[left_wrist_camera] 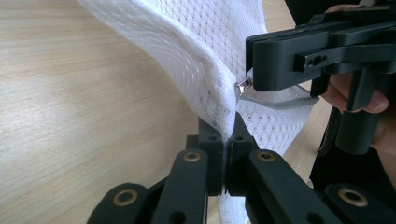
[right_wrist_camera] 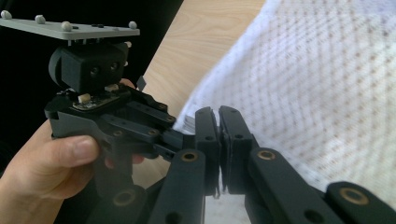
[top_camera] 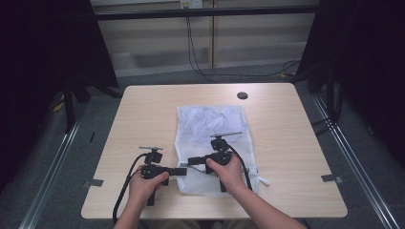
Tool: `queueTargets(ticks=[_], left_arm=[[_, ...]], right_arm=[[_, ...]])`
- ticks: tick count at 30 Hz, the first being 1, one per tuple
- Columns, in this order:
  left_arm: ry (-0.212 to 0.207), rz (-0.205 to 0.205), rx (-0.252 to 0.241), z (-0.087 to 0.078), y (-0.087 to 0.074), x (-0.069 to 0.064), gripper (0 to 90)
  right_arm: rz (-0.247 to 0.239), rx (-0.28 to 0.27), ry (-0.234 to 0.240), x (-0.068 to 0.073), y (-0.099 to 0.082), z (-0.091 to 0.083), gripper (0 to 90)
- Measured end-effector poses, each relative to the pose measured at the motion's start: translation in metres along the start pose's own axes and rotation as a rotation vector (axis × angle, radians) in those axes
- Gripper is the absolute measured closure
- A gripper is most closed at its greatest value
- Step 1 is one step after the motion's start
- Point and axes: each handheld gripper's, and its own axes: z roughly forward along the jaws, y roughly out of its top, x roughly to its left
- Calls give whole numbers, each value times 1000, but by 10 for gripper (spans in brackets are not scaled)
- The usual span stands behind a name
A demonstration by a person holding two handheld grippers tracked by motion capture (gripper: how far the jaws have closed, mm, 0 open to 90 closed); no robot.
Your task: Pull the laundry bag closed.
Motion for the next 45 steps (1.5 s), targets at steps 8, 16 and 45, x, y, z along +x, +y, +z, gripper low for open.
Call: queueTargets(ticks=[8,16,45], left_arm=[[-8,7,-1,0,0,0,882],[13,23,2,-3,0,-2,882],[33,26,0,-8,1,0,882]], right_arm=[[-15,-11,7,-3,-2,-6,876],[-12,-10,7,-6,-2,-10,876],[-4,-19,-11,-12,-4,-18,877]])
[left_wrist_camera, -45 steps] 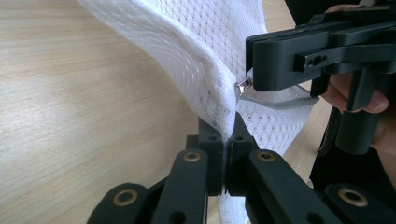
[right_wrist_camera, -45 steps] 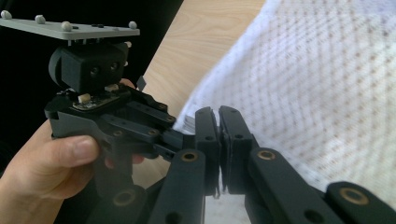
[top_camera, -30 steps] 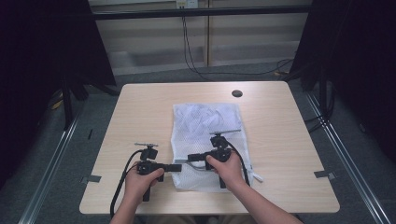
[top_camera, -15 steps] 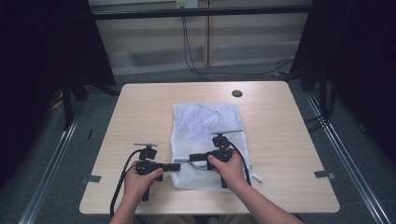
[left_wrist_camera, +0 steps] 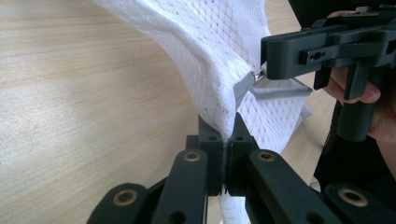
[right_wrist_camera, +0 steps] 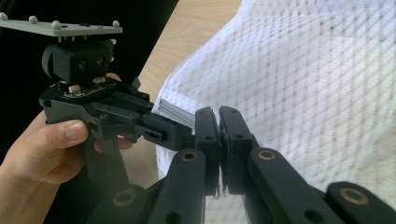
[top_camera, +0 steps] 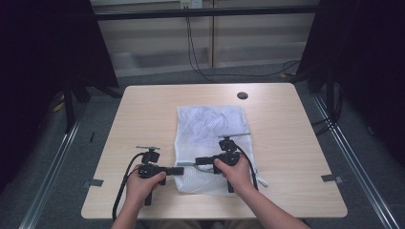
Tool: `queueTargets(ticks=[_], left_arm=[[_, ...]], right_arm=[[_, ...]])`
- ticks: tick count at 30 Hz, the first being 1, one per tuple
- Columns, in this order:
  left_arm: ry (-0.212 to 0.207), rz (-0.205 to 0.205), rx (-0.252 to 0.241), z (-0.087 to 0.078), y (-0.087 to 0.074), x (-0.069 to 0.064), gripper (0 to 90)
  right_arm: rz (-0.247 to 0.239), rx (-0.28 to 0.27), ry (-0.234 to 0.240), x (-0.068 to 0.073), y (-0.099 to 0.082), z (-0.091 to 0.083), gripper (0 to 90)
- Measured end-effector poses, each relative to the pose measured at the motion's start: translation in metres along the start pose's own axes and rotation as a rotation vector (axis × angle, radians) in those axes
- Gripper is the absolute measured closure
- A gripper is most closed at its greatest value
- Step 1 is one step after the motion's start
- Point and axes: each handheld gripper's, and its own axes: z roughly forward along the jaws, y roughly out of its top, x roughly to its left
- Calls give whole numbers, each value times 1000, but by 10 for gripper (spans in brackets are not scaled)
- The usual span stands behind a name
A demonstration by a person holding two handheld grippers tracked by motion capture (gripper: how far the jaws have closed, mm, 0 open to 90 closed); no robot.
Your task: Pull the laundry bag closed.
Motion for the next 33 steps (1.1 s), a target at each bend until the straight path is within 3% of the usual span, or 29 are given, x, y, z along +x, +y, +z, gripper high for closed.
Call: queueTargets(ticks=[33], left_arm=[[-5,-17,-1,1,0,2,883]], right_arm=[[0,4,-2,-3,-1,-6,876]])
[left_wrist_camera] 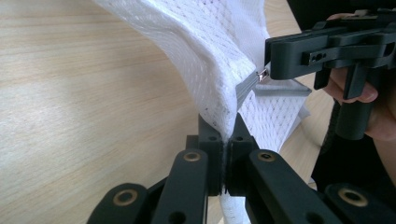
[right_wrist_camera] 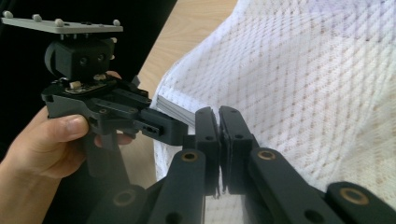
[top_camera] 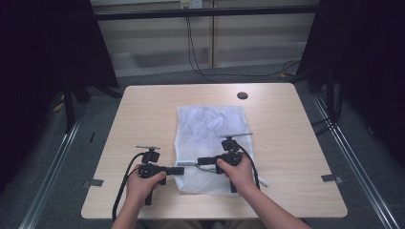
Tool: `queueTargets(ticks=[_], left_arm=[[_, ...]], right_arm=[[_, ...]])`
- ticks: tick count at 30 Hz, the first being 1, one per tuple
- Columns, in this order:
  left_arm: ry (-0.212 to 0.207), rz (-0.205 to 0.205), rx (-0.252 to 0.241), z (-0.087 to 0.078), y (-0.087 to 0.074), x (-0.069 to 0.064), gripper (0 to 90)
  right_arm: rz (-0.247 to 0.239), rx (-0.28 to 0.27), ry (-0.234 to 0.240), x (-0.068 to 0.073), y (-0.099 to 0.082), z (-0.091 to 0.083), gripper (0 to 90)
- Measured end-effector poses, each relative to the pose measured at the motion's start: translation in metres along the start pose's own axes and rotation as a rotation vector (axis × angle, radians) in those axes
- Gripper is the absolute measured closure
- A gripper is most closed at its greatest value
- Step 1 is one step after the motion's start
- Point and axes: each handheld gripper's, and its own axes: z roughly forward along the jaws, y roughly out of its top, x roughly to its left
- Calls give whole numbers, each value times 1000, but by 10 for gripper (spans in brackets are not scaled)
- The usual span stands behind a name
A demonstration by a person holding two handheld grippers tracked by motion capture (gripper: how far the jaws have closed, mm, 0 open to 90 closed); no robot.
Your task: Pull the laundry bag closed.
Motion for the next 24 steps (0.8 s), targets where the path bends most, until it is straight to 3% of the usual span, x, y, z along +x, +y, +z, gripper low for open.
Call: queueTargets(ticks=[1,3,14,23,24], left_arm=[[1,9,4,-1,0,1,882],[-7,-13,-5,-2,0,0,883],[8,18,-2,-4,1,2,882],[0,-1,0,-2,0,0,882],[-6,-24,-4,-1,-1,-1,882]], right_arm=[[1,-2,0,-1,0,-1,876],[5,-6,0,-2,0,-3,876],[5,-20,-9,-6,1,-9,876],[4,-20,-10,-6,-1,-10,876],[4,-19,-9,-6,-1,-11,876]])
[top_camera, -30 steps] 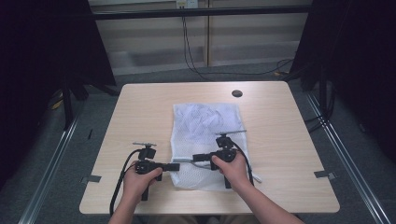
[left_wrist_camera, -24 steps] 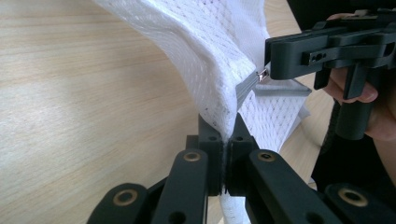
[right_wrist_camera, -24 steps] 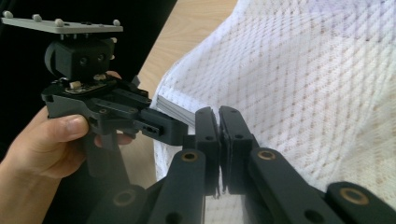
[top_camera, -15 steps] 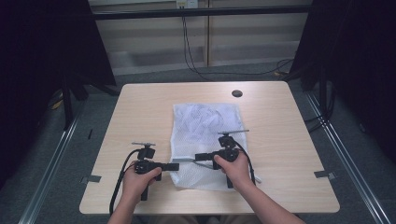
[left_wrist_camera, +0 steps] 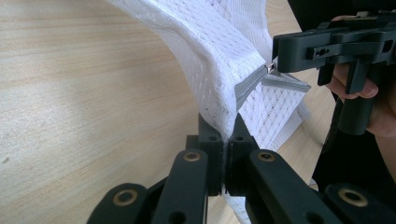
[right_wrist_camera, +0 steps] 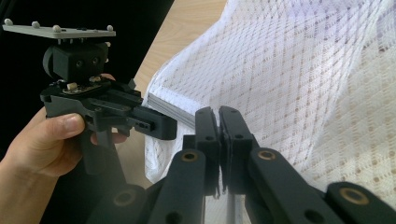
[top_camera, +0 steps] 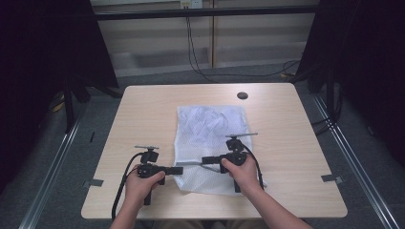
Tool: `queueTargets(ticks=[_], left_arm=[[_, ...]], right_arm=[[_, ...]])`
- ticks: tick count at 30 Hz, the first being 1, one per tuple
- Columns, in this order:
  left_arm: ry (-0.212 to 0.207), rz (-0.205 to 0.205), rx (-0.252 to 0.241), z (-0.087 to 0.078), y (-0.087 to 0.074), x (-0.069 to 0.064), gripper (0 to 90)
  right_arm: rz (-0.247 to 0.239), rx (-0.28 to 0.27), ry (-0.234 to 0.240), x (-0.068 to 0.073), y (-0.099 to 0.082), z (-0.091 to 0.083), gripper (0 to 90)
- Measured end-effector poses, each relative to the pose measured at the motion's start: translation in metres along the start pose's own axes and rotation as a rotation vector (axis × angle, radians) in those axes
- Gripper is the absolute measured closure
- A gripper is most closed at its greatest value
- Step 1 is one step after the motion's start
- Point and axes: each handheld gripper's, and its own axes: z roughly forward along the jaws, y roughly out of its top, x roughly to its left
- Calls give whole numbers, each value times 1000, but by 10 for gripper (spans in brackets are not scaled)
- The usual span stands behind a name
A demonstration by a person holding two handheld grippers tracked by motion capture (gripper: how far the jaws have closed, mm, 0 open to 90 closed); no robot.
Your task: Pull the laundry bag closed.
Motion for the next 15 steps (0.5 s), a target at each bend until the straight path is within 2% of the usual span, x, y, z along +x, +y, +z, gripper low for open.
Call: queueTargets(ticks=[3,14,15], left_arm=[[11,31,11,0,0,2,882],[7,28,8,-1,0,2,882],[18,41,11,-2,0,2,882]], right_arm=[[0,4,0,0,0,0,876],[11,6,14,-1,-1,0,876],[19,9,19,-1,-1,-1,876]])
